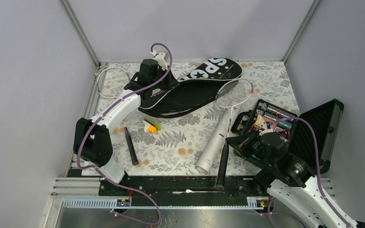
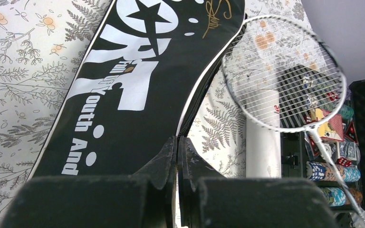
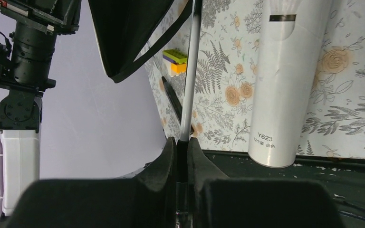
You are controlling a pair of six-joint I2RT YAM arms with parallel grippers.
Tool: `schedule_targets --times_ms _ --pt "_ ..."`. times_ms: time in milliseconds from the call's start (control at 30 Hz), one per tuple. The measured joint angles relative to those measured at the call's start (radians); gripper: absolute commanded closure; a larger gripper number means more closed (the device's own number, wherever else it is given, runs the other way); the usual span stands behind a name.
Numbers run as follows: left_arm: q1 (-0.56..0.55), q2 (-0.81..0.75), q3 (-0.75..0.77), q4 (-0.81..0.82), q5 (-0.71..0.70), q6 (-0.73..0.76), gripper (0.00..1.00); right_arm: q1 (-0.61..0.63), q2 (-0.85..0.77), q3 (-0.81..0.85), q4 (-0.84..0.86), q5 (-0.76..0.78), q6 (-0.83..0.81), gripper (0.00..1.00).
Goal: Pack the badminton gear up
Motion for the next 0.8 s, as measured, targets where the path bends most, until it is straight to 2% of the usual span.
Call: schedule_targets --times_ms 300,633,800 --pt "-0.046 -0.078 -0.105 0.071 0.003 -0.054 1.0 0.0 0.051 -0.063 0.161 -0.109 0.012 1.0" --pt "-0.076 -0.099 -0.189 0.117 0.06 -0.1 1.0 0.0 0.077 -0.226 0.399 -0.154 0.015 1.0" --pt "-0.08 -0.129 -0.254 0.153 0.081 -0.133 1.0 0.0 0.198 -0.278 0.558 -0.155 0.013 1.0"
